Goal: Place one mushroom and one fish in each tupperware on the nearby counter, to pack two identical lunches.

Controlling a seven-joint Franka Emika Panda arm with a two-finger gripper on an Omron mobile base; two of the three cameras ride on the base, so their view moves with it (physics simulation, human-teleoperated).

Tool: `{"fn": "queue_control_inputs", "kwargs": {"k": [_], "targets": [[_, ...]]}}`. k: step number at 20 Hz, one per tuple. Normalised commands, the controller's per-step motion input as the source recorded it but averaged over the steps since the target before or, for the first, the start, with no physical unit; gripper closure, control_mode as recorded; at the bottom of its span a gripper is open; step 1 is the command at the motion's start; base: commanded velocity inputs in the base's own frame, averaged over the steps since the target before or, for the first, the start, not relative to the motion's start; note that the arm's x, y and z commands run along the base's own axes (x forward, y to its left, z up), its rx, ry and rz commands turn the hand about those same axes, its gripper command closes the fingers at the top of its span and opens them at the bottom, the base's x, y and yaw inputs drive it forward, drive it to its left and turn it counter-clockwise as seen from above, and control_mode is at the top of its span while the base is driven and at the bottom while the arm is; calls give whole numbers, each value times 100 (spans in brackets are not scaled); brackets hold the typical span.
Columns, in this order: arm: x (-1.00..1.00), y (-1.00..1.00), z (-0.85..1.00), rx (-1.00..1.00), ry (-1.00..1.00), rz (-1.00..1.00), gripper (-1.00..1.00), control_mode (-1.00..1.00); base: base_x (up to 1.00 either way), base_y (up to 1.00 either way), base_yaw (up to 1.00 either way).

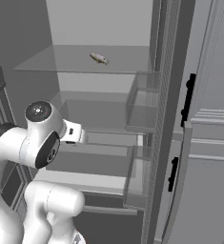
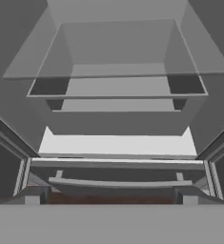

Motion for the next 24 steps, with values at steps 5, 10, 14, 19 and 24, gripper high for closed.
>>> {"fn": "queue_control_inputs", "kwargs": {"k": [5,10,14,19,24], "targets": [[16,0,-1,0,0,0,-100,-100,0,0,0],[0,0,36,0,-6,0,-100,-100,0,0,0],[-14,0,95,-3,-20,3,-100,-100,0,0,0],[-20,-10,98,-3,-23,9,-100,-100,0,0,0],[-11,0,97,-4,-24,9,-100,-100,0,0,0]]}}
